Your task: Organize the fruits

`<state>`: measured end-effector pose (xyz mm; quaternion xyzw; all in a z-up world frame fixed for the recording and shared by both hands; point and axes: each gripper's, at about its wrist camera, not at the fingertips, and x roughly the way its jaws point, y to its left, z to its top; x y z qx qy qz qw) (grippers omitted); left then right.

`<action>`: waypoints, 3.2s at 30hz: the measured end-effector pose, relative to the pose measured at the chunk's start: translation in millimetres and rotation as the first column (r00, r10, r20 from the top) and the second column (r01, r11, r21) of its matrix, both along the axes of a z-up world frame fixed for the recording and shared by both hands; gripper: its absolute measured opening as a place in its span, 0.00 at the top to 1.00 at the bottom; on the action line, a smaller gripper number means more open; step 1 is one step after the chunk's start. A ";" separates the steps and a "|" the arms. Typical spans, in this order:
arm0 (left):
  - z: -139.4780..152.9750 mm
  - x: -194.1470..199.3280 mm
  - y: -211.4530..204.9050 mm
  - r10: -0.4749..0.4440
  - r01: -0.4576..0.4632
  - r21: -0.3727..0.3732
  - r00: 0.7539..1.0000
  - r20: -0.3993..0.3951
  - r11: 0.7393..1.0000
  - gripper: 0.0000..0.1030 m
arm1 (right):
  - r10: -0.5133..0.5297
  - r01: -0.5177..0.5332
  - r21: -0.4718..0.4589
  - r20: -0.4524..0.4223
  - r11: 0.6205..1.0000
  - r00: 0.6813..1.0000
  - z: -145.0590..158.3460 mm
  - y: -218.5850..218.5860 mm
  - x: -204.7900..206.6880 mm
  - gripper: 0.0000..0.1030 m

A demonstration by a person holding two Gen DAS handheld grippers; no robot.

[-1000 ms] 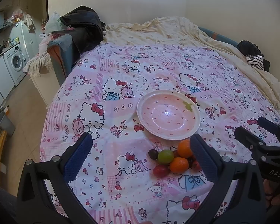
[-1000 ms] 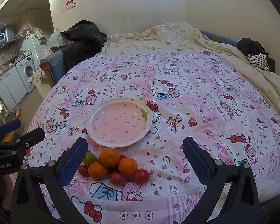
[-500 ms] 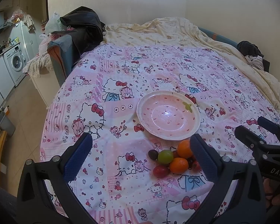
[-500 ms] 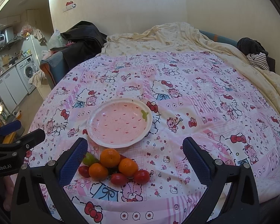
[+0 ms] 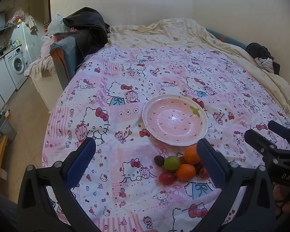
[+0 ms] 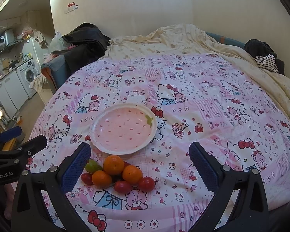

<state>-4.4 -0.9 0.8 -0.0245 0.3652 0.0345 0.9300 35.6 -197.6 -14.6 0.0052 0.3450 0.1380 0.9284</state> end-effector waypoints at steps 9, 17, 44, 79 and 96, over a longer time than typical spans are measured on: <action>-1.1 0.7 1.7 0.004 -0.004 -0.005 1.000 -0.004 1.000 0.00 | -0.004 0.004 0.004 -0.006 1.000 1.000 -1.5 -0.6 0.2 0.00; -1.1 0.7 1.8 0.005 -0.005 -0.007 1.000 -0.004 1.000 0.00 | -0.005 0.005 0.006 -0.008 1.000 1.000 -1.6 -2.0 1.2 0.00; -56.7 33.1 32.2 -0.032 0.015 -0.048 0.923 -0.382 0.999 0.11 | -0.061 0.064 0.031 -0.097 0.997 0.993 -4.0 -27.2 13.0 0.00; -142.7 112.3 -33.2 -0.577 0.577 -0.261 0.472 -0.667 0.774 0.76 | -0.079 0.133 0.133 -0.352 0.982 0.933 -41.9 -64.3 43.4 0.00; -74.1 64.0 19.2 -0.270 0.186 -0.209 0.811 -0.519 0.960 0.76 | 0.013 0.118 0.217 -0.523 0.969 0.852 -67.8 -70.4 61.8 0.30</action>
